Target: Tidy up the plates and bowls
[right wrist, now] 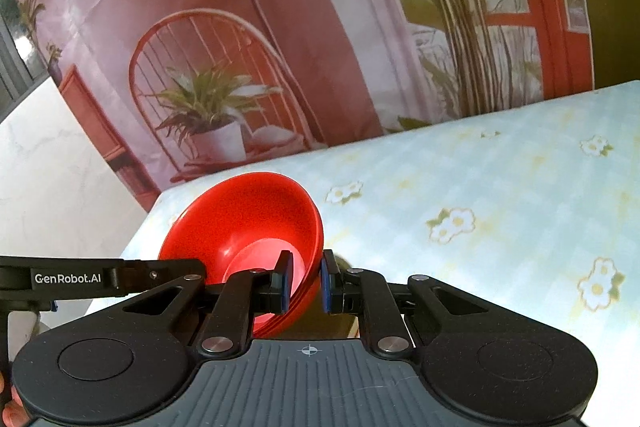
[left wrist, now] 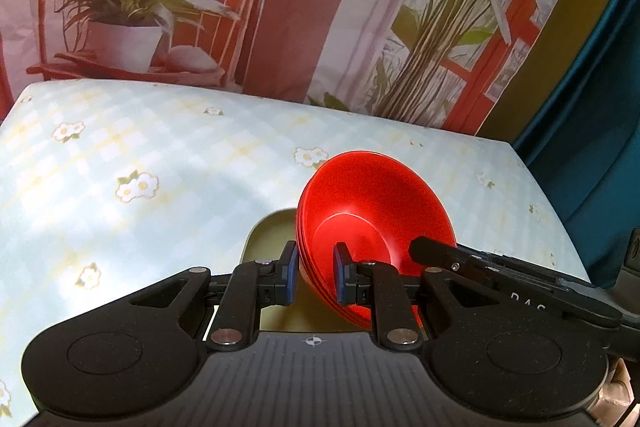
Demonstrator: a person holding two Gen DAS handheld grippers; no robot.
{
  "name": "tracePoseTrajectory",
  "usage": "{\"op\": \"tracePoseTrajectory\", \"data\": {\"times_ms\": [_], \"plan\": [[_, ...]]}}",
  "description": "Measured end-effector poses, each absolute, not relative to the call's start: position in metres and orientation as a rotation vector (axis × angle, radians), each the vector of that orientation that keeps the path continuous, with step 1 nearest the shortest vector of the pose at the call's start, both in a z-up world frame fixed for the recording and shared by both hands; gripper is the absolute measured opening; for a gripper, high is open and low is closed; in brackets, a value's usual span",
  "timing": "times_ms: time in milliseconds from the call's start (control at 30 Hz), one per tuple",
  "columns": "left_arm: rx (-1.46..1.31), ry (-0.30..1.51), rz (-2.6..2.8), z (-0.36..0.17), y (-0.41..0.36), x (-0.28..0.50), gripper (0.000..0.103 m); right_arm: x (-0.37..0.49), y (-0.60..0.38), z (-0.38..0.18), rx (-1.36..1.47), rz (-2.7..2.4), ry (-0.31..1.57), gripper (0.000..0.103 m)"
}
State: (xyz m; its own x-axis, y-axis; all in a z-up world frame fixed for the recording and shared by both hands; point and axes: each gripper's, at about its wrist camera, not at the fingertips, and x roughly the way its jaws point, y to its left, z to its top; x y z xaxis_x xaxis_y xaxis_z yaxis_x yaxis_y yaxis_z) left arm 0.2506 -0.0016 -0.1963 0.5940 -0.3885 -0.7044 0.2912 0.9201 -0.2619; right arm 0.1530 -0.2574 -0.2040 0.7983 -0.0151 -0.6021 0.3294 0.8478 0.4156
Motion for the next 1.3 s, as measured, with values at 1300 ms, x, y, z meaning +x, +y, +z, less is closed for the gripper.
{"op": "tracePoseTrajectory", "data": {"times_ms": [1300], "plan": [[-0.05, 0.805, -0.316, -0.193, 0.011, 0.223, 0.043, 0.141, -0.225, -0.195, 0.38, -0.223, 0.638, 0.034]]}}
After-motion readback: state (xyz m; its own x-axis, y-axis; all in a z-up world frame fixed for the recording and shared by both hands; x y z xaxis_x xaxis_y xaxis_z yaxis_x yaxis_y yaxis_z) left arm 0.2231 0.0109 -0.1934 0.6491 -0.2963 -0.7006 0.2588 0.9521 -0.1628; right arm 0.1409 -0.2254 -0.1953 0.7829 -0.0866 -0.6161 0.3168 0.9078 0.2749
